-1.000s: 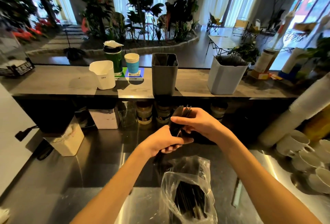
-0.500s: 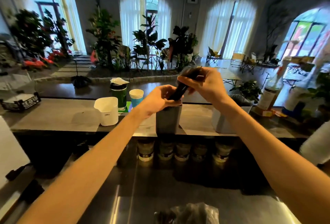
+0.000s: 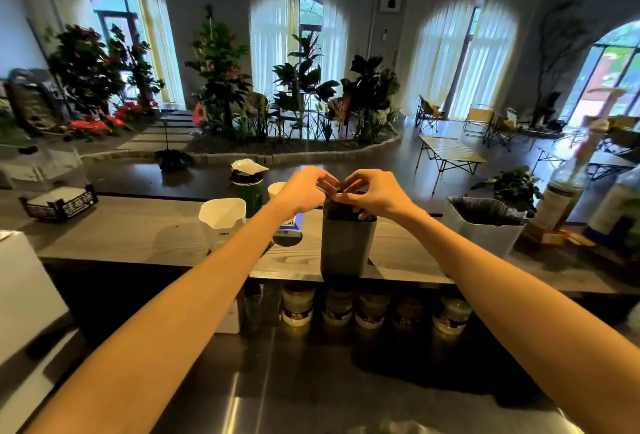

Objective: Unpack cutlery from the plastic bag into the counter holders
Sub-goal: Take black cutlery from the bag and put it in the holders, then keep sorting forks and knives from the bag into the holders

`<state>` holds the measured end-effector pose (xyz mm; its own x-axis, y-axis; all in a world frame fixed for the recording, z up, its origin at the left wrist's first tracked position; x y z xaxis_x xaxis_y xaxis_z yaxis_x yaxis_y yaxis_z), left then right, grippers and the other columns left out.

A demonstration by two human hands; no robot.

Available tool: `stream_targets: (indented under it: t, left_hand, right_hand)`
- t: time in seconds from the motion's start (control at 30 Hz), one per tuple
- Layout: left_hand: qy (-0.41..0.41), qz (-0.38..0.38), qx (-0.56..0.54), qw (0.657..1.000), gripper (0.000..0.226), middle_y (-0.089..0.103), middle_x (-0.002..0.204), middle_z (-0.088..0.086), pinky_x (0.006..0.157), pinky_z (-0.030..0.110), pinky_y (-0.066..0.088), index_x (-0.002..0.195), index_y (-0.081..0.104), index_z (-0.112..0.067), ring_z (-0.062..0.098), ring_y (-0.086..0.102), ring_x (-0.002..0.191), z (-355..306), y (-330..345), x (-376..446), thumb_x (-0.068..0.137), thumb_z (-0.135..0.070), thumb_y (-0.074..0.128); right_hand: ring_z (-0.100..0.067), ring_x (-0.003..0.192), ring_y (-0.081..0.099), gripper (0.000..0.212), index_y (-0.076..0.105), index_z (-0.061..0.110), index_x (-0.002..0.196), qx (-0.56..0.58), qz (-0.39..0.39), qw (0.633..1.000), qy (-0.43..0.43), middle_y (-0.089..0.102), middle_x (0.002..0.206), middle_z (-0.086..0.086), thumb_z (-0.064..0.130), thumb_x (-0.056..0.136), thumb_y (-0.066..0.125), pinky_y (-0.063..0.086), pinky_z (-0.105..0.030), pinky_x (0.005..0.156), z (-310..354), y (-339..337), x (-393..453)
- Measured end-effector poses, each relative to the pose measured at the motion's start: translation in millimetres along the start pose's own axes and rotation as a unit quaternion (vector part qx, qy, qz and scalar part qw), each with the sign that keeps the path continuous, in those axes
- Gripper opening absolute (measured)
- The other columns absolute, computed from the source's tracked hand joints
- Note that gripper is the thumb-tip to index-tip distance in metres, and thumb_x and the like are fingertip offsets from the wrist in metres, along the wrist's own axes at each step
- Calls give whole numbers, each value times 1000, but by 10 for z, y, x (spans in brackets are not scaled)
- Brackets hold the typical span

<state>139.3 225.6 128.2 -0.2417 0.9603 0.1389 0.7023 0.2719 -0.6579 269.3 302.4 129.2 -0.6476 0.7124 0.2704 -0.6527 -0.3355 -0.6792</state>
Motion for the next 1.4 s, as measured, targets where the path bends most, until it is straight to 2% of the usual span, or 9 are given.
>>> stream_targets:
  t: [0.17, 0.27, 0.43, 0.53, 0.63, 0.73, 0.9, 1.23, 1.4]
  left_hand:
    - [-3, 17, 28, 999, 52, 68, 124, 14, 101, 38, 52, 131, 61, -4, 24, 63, 118, 52, 65, -111, 87, 18, 44]
    - [1, -4, 46, 999, 49, 69, 121, 13, 100, 42, 53, 128, 63, -7, 24, 64, 115, 91, 76, -182, 88, 16, 48]
    - [54, -60, 52, 995, 51, 69, 116, 12, 92, 45, 56, 126, 63, -7, 24, 67, 101, 128, 96, -375, 84, 18, 49]
    - [138, -93, 90, 982, 55, 62, 127, 13, 99, 31, 50, 137, 53, -4, 22, 61, 112, -8, 197, -607, 86, 14, 58]
    - [147, -112, 112, 976, 47, 60, 134, 16, 103, 36, 49, 140, 53, -5, 26, 59, 121, -69, 296, -686, 94, 3, 58]
    - [125, -164, 100, 973, 49, 67, 124, 19, 89, 34, 58, 130, 63, -6, 24, 69, 108, -148, 217, -614, 90, 18, 50]
    - [151, -275, 82, 946, 10, 67, 86, 3, 66, 32, 61, 98, 61, -9, 13, 68, 72, -443, 34, -490, 94, 0, 62]
    - [76, -198, 138, 967, 22, 73, 115, 11, 94, 38, 52, 113, 75, -10, 27, 65, 110, 29, 449, -354, 99, -16, 60]
    - [153, -280, 59, 946, 11, 68, 96, 0, 77, 27, 55, 103, 70, -15, 14, 63, 90, -52, 533, -906, 92, -16, 70]
  right_hand:
    - [-12, 83, 72, 37, 71, 14, 114, -54, -27, 998, -24, 75, 103, -2, 35, 85, 80, 63, -29, 60, -81, -89, -132]
    - [-7, 78, 71, 30, 71, 15, 111, -64, -51, 996, -35, 77, 99, 1, 33, 88, 77, 63, -33, 70, -114, -182, -293]
    - [-14, 77, 73, 23, 70, 15, 112, 1, -94, 995, -18, 75, 98, 1, 28, 93, 73, 63, -31, 59, -231, -256, -748]
    - [-10, 74, 72, 22, 69, 17, 112, 1, -98, 995, -23, 74, 97, 5, 28, 94, 71, 61, -25, 59, -273, -175, -1028]
    - [-5, 73, 71, 21, 69, 19, 112, 1, -88, 996, -25, 73, 97, 7, 28, 93, 72, 60, -22, 64, -303, -85, -1221]
    - [-6, 79, 71, 22, 69, 20, 113, 7, -84, 996, -20, 73, 99, 7, 29, 93, 71, 62, -26, 69, -278, -76, -1316]
    - [-7, 76, 71, 20, 70, 19, 111, 16, -99, 995, -30, 73, 97, 7, 29, 93, 71, 61, -23, 68, -153, -184, -1339]
    - [-4, 72, 71, 18, 70, 20, 109, 9, -88, 996, -17, 73, 95, 8, 29, 93, 71, 57, -17, 65, -142, -221, -1403]
    - [-7, 78, 72, 21, 71, 21, 109, 42, -84, 995, 17, 74, 97, 9, 33, 92, 72, 61, -23, 68, -316, -193, -1652]
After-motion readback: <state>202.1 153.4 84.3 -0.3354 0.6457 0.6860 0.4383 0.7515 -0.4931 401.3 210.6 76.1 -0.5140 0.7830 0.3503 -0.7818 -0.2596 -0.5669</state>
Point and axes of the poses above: each hand's wrist, its own x-axis towards the middle knuckle, its own y-axis out of the palm, z = x × y, the point moved 7 cm from there along x, towards the middle knuckle
